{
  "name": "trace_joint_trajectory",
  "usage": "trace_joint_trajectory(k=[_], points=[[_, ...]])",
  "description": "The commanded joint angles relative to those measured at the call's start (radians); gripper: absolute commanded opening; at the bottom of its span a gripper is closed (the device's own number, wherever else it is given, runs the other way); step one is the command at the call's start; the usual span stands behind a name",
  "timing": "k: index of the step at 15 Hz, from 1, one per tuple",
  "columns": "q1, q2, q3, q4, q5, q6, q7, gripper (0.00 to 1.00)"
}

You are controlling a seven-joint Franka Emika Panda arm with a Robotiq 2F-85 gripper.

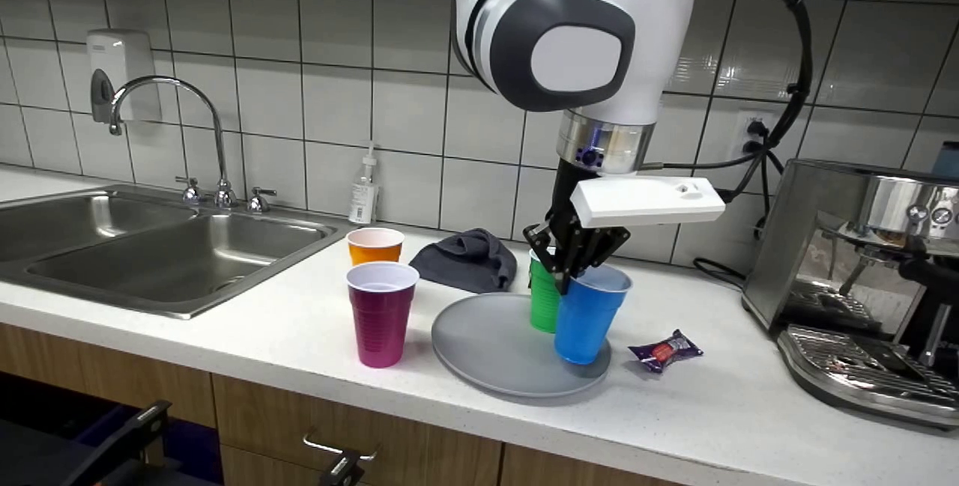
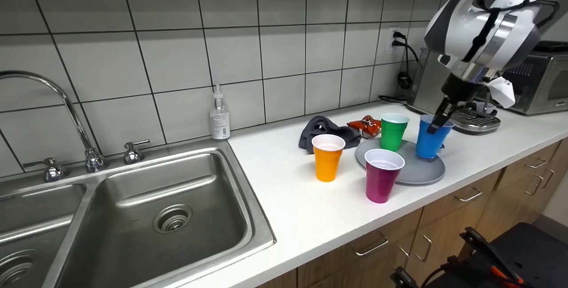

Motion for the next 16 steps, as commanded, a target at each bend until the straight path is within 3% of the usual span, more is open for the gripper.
trace_joint_trajectory(k=[1, 15, 16], points=[[-0.004, -0.008, 0.018, -0.022, 0.054, 0.051, -0.065, 0.01], [-0.005, 0.036, 0.052, -0.029, 0.152, 0.124, -0.154, 0.01], [-0.005, 0.039, 0.054, -0.029, 0.152, 0.131, -0.155, 0.29]])
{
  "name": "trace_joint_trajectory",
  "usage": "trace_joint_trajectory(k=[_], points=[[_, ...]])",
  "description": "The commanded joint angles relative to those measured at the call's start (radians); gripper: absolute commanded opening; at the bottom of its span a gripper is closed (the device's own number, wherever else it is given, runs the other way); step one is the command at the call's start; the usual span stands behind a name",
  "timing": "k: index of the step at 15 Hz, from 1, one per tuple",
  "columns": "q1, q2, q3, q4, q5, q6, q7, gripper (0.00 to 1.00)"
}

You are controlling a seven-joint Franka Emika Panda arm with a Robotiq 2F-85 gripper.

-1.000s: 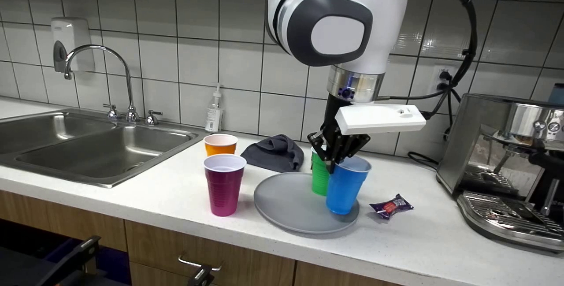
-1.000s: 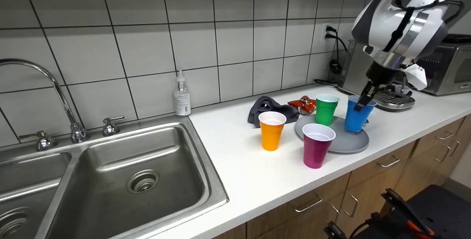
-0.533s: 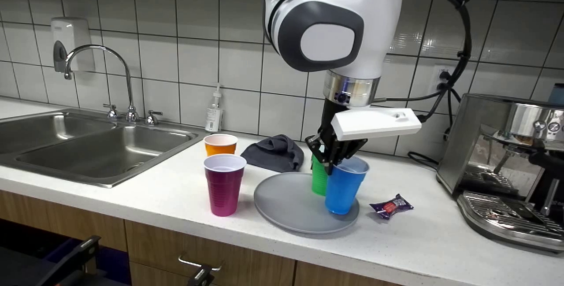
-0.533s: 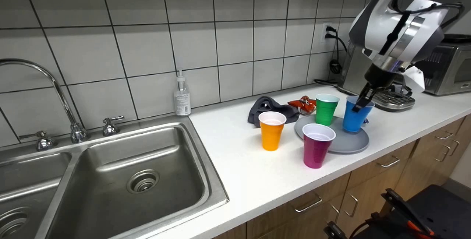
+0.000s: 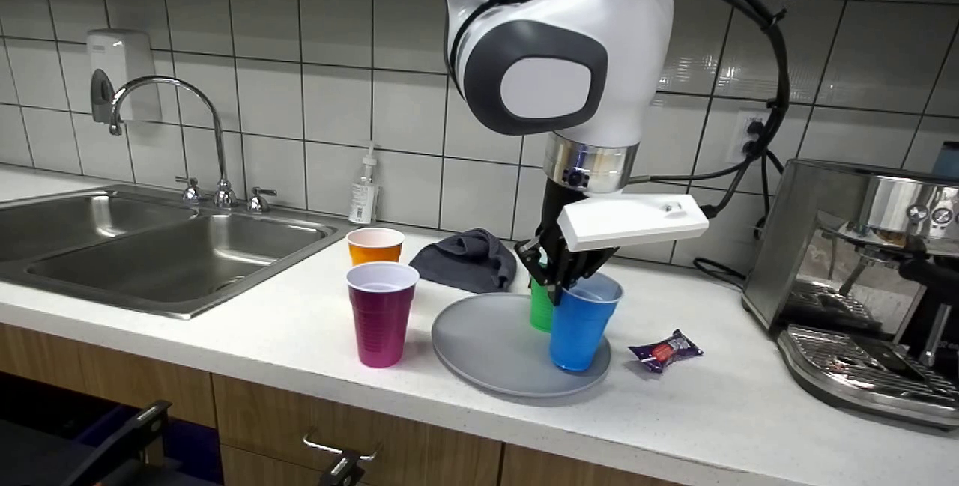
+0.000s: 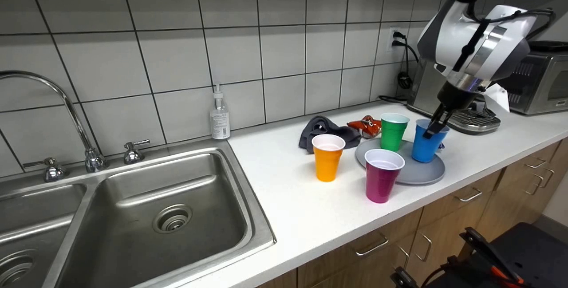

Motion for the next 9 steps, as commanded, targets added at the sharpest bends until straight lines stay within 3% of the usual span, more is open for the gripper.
trace_joint_trajectory(k=[1, 9], points=[[-0.005, 0.005, 0.016, -0.007, 0.034, 0.045, -0.045, 0.3], [-0.006, -0.009, -0.005, 0.0, -0.007, 0.002, -0.013, 0.91]])
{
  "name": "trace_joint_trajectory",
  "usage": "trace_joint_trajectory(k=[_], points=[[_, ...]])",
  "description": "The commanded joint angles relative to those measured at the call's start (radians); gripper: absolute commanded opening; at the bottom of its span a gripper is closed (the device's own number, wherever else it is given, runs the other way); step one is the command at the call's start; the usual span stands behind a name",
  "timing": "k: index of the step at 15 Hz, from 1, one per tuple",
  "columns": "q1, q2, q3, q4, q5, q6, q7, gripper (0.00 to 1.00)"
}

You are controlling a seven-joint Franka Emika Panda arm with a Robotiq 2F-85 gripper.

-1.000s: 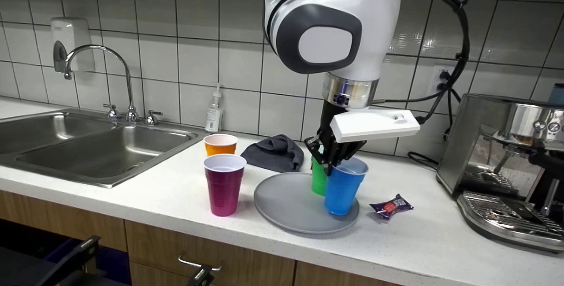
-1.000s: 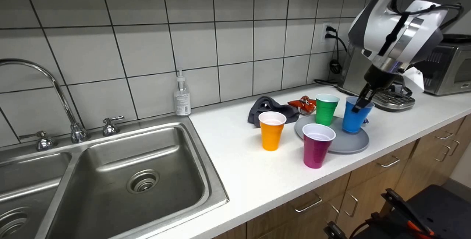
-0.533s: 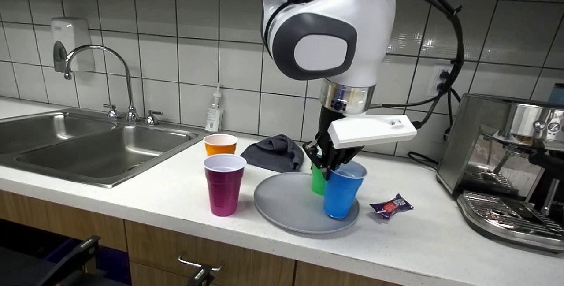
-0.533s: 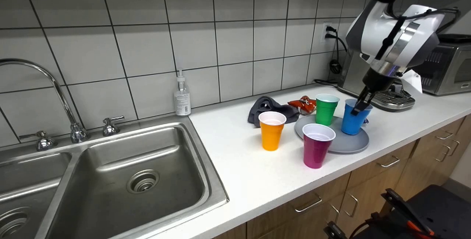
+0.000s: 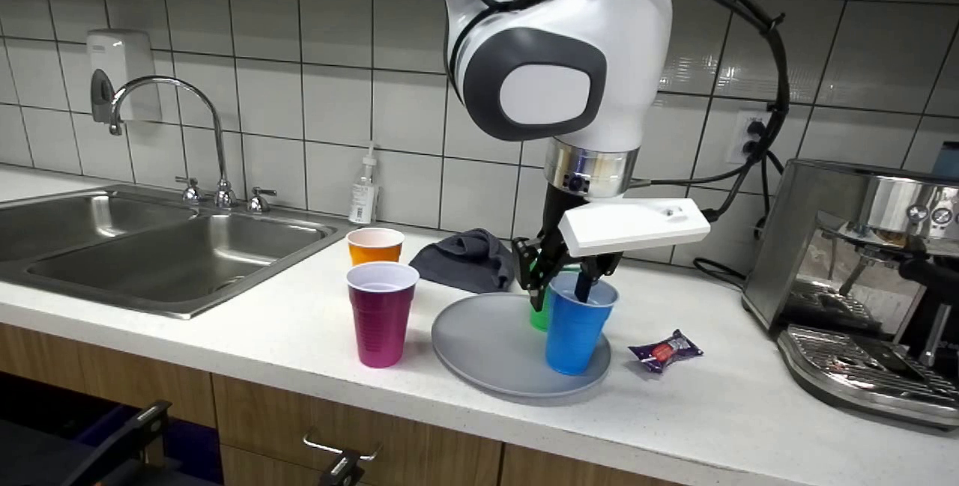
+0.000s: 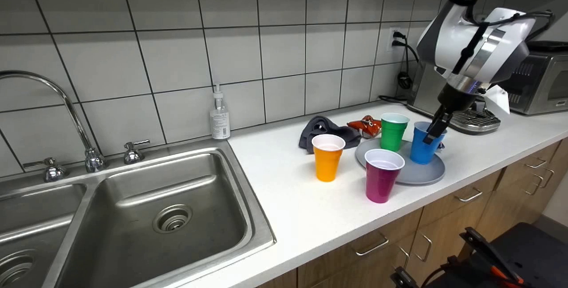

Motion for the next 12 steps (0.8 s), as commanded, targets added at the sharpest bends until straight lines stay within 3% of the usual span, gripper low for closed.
trace_joint_trajectory(k=[1, 12], points=[[-0.006, -0.026, -0.008, 0.001, -0.012, -0.025, -0.007, 0.97], [-0.003, -0.089, -0.014, -0.004, -0.02, -0.075, -0.007, 1.0]])
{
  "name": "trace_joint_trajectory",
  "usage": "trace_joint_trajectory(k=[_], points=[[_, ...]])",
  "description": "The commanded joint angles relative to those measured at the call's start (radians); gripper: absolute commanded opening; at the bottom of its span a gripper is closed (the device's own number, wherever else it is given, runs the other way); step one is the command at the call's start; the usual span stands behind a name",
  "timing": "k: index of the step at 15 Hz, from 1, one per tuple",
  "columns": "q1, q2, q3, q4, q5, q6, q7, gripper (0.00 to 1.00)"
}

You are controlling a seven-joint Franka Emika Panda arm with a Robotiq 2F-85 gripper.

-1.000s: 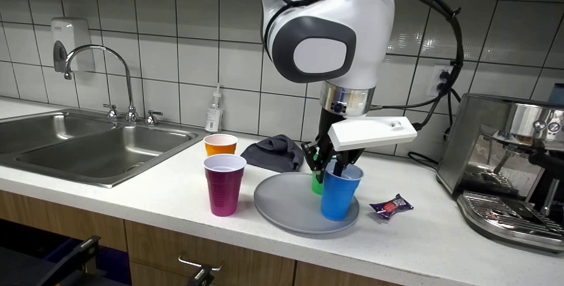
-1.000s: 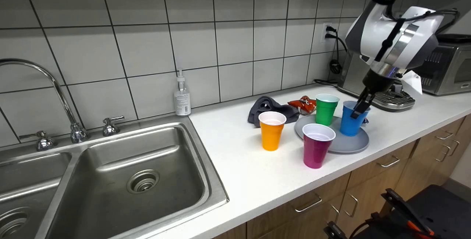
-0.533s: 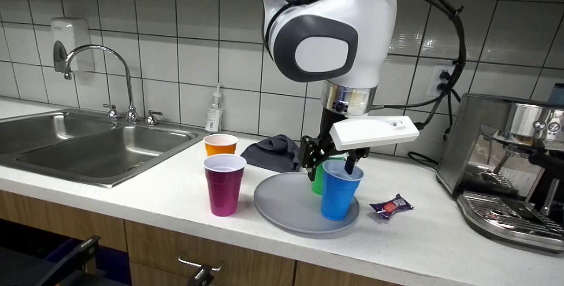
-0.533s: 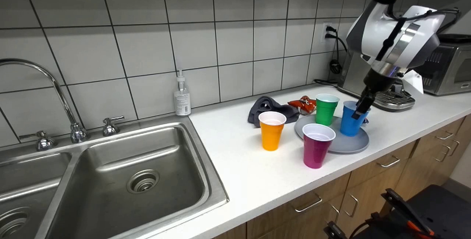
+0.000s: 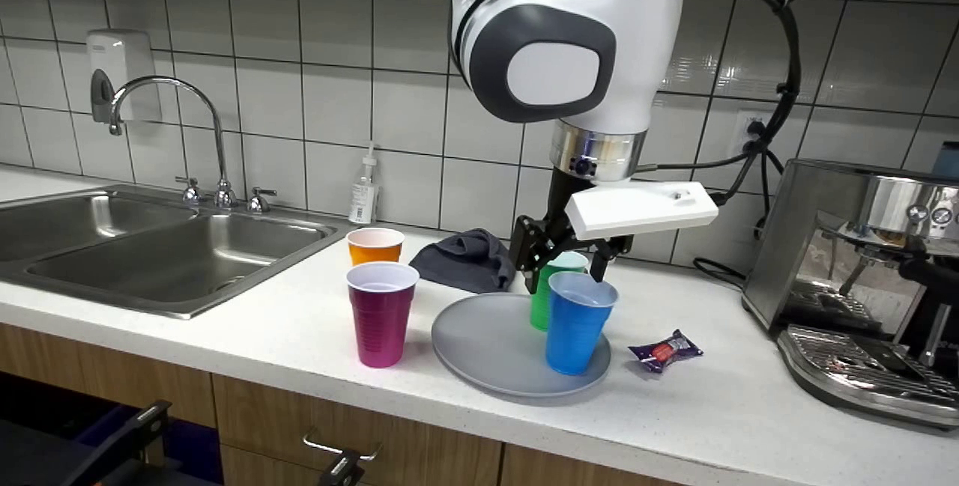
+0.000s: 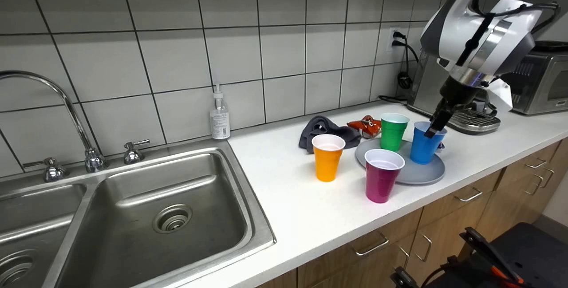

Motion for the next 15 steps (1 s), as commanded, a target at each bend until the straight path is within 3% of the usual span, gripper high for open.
trace_joint_trajectory(k=[1, 15], points=[[-0.001, -0.059, -0.002, -0.01, -0.014, -0.05, -0.004, 1.0], [0.037, -0.161, 0.024, -0.05, -0.003, -0.108, 0.004, 1.0]])
